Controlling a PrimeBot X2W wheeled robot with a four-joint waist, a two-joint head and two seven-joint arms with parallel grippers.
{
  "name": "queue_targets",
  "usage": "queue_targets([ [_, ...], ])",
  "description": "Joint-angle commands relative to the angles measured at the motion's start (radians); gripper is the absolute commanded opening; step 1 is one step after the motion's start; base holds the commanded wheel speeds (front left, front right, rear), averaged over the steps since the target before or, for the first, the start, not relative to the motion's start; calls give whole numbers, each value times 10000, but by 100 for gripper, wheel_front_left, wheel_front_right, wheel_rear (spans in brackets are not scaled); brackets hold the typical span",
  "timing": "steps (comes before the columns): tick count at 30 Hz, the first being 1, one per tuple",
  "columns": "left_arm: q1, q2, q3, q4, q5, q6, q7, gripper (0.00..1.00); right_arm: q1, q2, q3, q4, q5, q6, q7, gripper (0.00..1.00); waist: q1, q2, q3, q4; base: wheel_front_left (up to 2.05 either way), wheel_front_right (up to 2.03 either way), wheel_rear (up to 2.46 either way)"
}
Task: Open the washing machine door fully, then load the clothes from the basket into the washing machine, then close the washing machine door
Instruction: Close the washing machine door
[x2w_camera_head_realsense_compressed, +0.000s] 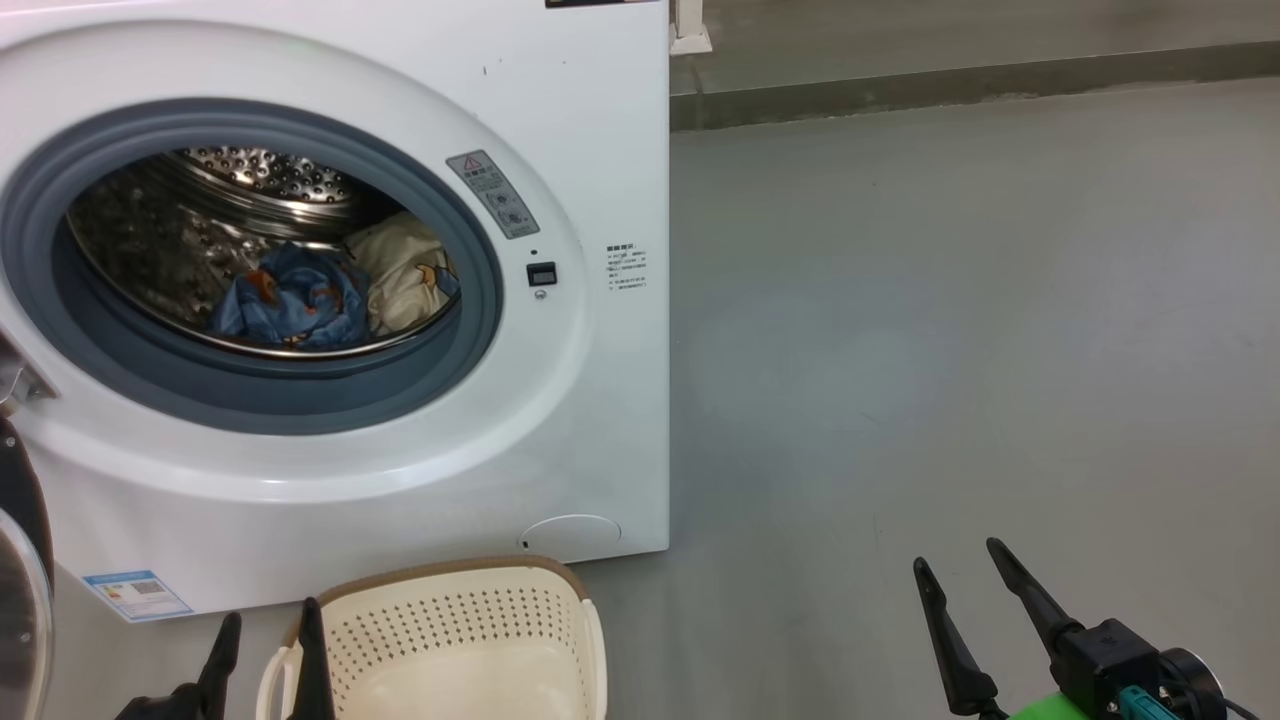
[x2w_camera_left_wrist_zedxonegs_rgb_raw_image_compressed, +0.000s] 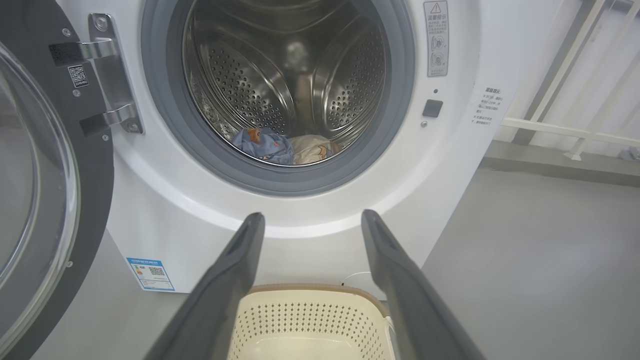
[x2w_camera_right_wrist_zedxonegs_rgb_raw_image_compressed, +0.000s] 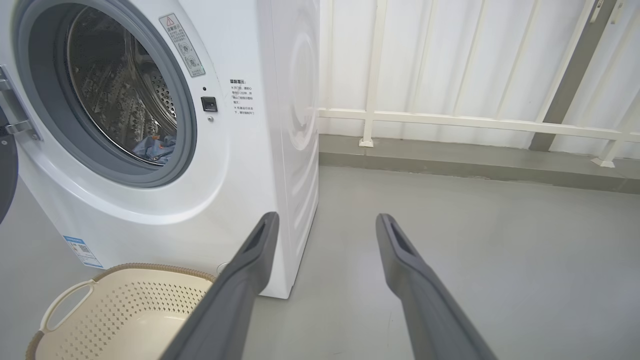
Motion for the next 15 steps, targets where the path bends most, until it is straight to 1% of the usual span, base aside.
queue_targets([
  [1,-392,85,411,-161,109,-52,-104,100,-158,-31,266,-203,34,16,-119,100,0,-1,3,19,0,0,0],
  [15,-419,-156,627,96,278,-305,-105,100,-180,-30,315,-179,30,16,-120,100,0,-1,3,132,0,0,0],
])
